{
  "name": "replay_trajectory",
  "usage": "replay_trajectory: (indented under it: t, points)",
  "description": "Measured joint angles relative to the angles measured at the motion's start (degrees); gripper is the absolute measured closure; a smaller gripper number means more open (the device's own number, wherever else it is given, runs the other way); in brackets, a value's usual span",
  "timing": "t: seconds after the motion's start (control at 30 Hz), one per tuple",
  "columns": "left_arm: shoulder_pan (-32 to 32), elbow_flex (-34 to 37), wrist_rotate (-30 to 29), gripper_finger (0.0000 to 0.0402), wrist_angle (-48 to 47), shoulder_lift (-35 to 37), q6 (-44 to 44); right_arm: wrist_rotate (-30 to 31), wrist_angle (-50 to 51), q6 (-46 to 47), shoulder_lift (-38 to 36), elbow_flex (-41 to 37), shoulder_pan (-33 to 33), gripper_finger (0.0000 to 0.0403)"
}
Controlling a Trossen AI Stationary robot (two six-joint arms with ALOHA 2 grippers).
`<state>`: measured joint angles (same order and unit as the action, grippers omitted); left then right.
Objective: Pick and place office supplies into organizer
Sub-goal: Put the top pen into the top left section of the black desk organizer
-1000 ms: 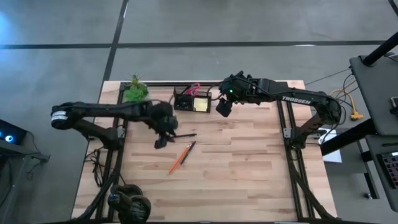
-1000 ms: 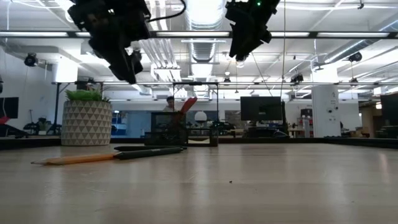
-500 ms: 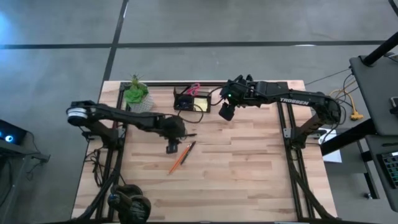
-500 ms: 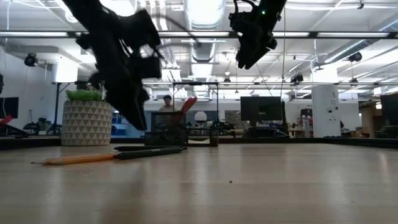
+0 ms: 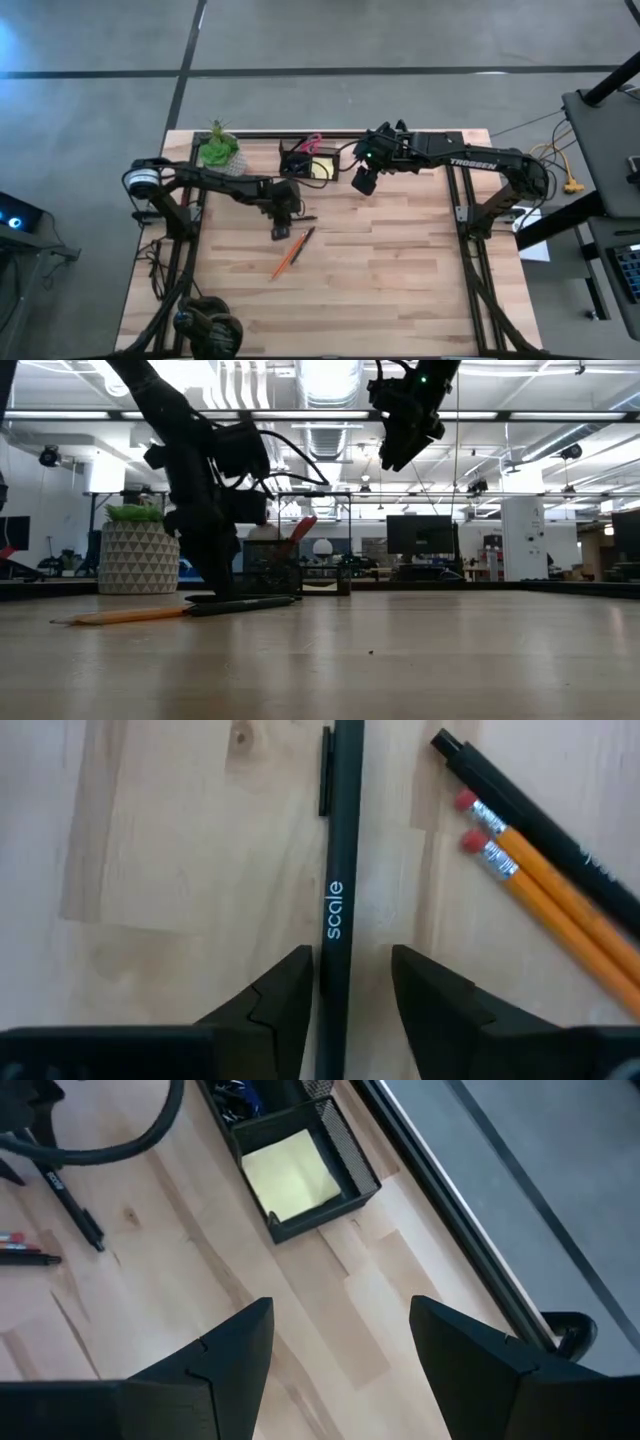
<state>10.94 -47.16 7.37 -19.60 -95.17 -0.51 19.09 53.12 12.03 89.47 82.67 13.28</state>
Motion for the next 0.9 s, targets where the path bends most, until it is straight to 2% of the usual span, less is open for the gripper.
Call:
replay_trajectory:
  t: [0.1,0.2,0.23,0.4,0.53,0.63,0.77,0.9]
  points:
    - [0.0,-0.1,-0.6,0.0323,0.0,-0.8,-2.7,0.0,-0.1,0.0,0.0,0.0,0.0,0.0172]
    - [0.0,0.0,-1.9,0.0379,0.1,-0.8,-2.1,0.3,-0.1,0.0,0.0,0.0,0.0,0.0172]
    - [0.1,0.0,-2.0,0.0386,0.1,-0.7,-1.4,0.3,-0.1,0.0,0.0,0.0,0.0,0.0172]
    - [0.3,0.3,-2.9,0.0389,2.2,2.4,1.5,0.4,-0.8,0.0,0.0,0.0,0.1,0.0172]
    - [0.6,-0.9,-6.9,0.0394,6.8,9.6,4.7,0.4,-1.7,0.0,0.0,0.0,0.1,0.0172]
    - [1.9,-1.2,-12.6,0.0395,11.8,15.2,6.1,0.5,-2.4,0.5,0.0,0.0,0.1,0.0172]
    - [7.8,-1.2,-21.5,0.0395,20.6,19.4,5.7,0.5,-3.6,1.3,0.0,0.0,0.1,0.0172]
    - [16.9,-1.1,-19.3,0.0395,29.1,17.0,3.5,0.6,-5.8,1.5,0.0,0.0,0.1,0.0172]
